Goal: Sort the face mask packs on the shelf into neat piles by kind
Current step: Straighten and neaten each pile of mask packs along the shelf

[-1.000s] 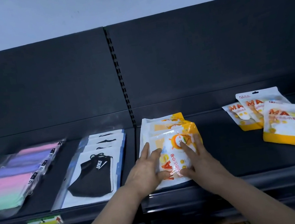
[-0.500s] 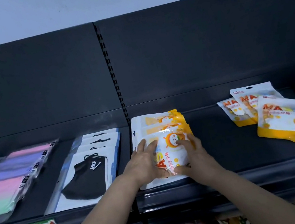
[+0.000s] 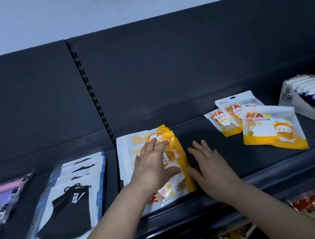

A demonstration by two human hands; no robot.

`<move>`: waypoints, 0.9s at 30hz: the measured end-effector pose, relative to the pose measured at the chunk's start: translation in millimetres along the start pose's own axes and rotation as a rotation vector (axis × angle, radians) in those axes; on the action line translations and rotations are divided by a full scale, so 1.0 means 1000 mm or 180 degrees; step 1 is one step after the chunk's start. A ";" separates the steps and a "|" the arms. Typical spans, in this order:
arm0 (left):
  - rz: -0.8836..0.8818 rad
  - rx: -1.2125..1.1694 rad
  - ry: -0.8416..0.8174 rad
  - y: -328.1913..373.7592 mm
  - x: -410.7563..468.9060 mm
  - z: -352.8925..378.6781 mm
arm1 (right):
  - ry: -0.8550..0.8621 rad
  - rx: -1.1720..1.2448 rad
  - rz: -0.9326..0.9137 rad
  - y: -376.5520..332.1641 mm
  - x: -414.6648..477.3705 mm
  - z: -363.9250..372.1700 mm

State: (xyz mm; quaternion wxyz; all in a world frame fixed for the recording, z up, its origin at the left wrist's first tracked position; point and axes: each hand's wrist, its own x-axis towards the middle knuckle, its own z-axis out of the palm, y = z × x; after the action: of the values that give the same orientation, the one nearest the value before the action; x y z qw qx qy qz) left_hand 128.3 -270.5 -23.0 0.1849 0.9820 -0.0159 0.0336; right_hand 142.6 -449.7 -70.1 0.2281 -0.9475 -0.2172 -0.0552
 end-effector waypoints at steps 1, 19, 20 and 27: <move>0.0088 -0.0065 0.0026 0.012 0.007 0.004 | 0.0039 -0.0099 0.0053 0.014 0.001 -0.007; 0.0048 -0.0116 -0.0308 0.194 0.158 0.112 | -0.0309 -0.0935 0.0230 0.233 0.034 -0.110; -0.0001 -0.0085 -0.0270 0.197 0.164 0.114 | -0.0436 -0.0977 0.0182 0.237 0.036 -0.111; -0.0003 0.0450 -0.0420 0.214 0.215 0.126 | -0.0929 -0.0712 0.0165 0.279 0.042 -0.134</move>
State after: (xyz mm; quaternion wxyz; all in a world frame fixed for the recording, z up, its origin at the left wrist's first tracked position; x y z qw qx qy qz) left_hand 340.7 -519.5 -47.1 0.1137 0.9927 -0.0251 -0.0302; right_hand 301.5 -718.3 -56.4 0.0887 -0.9702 -0.2159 0.0649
